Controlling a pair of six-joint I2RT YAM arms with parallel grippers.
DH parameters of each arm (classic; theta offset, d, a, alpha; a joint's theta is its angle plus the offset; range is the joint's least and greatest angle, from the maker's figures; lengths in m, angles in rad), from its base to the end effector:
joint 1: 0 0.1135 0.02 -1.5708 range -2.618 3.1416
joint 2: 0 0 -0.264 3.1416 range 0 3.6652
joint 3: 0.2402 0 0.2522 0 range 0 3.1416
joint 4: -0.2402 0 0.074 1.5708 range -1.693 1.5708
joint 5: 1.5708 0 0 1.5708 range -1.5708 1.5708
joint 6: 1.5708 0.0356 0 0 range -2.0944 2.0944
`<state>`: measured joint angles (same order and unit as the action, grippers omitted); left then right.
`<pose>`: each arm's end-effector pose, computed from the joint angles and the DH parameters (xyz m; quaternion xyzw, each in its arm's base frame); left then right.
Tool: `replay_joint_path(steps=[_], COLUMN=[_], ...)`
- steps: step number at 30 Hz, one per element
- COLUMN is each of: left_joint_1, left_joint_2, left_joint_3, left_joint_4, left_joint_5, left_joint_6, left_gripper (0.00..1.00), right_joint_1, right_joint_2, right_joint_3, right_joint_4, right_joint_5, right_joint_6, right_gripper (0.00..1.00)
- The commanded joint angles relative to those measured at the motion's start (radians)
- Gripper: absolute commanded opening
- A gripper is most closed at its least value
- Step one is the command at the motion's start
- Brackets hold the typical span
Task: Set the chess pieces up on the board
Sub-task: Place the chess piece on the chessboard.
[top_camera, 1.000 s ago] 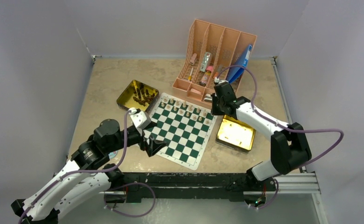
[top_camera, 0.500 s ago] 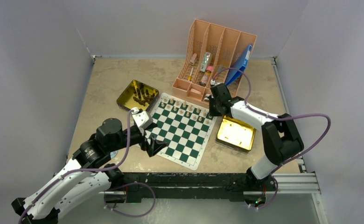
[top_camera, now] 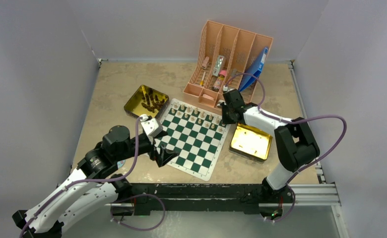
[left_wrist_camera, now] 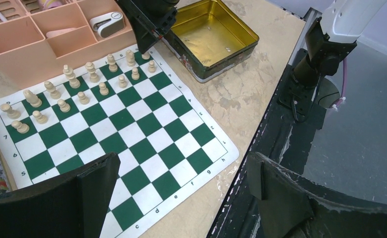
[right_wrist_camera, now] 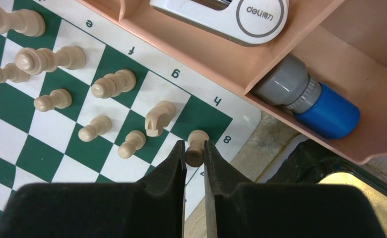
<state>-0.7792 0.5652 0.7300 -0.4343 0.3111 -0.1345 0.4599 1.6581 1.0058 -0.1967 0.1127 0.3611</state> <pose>0.0869 -0.1011 0.3255 0.3380 0.7159 -0.3746 0.4826 0.3122 0.1502 0.1934 -0.0263 0.9339 0.0924 0.3443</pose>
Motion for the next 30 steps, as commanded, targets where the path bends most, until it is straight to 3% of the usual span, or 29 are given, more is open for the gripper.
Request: replay_joint_path(steps=[1, 14, 30], left_joint_1=[0.003, 0.003, 0.003], left_joint_2=[-0.002, 0.001, 0.009], left_joint_3=[0.023, 0.023, 0.021], left_joint_4=[0.034, 0.035, 0.028], left_joint_5=[0.008, 0.006, -0.02], left_joint_6=[0.015, 0.016, 0.014], left_gripper=[1.0, 1.0, 1.0], right_joint_1=[-0.006, -0.006, -0.005], right_joint_2=[0.005, 0.037, 0.011], right_joint_3=[0.017, 0.015, 0.046], right_joint_4=[0.021, 0.037, 0.005], right_joint_5=[0.005, 0.005, 0.039], right_joint_6=[-0.017, -0.021, -0.01], right_gripper=[0.08, 0.12, 0.39])
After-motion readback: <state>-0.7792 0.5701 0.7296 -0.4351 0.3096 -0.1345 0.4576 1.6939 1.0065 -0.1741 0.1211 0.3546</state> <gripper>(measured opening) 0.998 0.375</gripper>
